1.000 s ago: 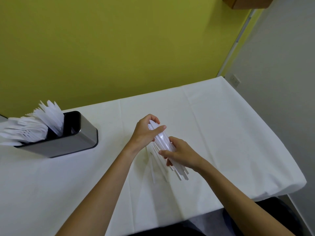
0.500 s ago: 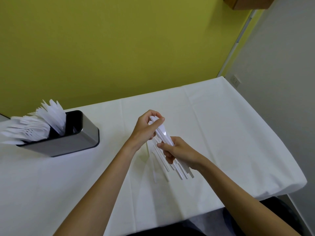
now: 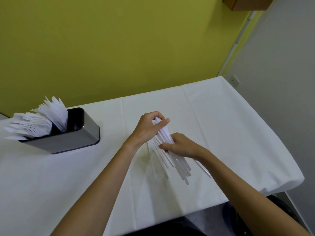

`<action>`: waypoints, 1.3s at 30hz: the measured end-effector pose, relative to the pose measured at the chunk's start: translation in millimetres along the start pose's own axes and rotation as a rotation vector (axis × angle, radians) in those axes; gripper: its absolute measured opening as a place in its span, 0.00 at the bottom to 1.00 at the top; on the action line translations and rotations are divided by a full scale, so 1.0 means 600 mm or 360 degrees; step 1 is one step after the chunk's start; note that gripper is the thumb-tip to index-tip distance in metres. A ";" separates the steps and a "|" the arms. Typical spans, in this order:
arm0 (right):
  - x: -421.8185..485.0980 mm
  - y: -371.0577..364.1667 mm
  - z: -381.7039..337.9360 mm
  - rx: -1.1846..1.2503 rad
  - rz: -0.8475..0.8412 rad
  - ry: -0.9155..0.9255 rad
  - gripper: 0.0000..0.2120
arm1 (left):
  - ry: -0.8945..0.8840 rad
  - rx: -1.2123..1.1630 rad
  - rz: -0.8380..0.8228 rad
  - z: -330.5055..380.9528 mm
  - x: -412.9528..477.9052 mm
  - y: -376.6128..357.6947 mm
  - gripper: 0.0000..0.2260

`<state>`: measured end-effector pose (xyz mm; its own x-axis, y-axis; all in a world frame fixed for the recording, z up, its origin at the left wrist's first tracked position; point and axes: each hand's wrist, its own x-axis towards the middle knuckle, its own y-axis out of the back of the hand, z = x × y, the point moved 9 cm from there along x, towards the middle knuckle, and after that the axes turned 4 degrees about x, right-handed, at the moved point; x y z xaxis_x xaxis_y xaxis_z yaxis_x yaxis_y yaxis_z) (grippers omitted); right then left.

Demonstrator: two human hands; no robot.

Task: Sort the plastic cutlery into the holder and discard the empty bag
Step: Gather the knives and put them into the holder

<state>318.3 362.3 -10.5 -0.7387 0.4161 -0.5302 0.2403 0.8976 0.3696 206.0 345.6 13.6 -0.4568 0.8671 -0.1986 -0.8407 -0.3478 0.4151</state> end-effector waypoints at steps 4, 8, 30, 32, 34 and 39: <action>0.000 0.010 0.005 0.0077 0.0135 0.0041 0.16 | 0.0090 -0.0234 0.0062 -0.008 -0.010 0.002 0.12; -0.001 0.039 0.021 0.0361 0.0425 0.0036 0.14 | 0.0227 -0.0530 0.0299 -0.040 -0.027 0.008 0.18; -0.038 0.001 0.030 0.1438 0.0956 0.0081 0.12 | 0.0402 -0.1667 0.0657 -0.068 -0.108 -0.056 0.34; -0.038 0.002 0.033 0.1423 0.0960 0.0070 0.12 | 0.0381 -0.1626 0.0617 -0.066 -0.107 -0.061 0.35; -0.036 0.004 0.034 0.1383 0.0929 0.0050 0.12 | 0.0360 -0.1580 0.0538 -0.065 -0.104 -0.063 0.35; -0.028 -0.011 0.012 0.1028 0.0417 0.0083 0.12 | 0.0262 -0.1368 0.0213 -0.038 -0.065 -0.038 0.28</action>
<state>333.9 350.4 -9.4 -0.6306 0.6378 -0.4422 0.7291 0.6821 -0.0559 236.5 311.5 -8.4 -0.5471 0.7609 -0.3489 -0.6749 -0.6475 -0.3538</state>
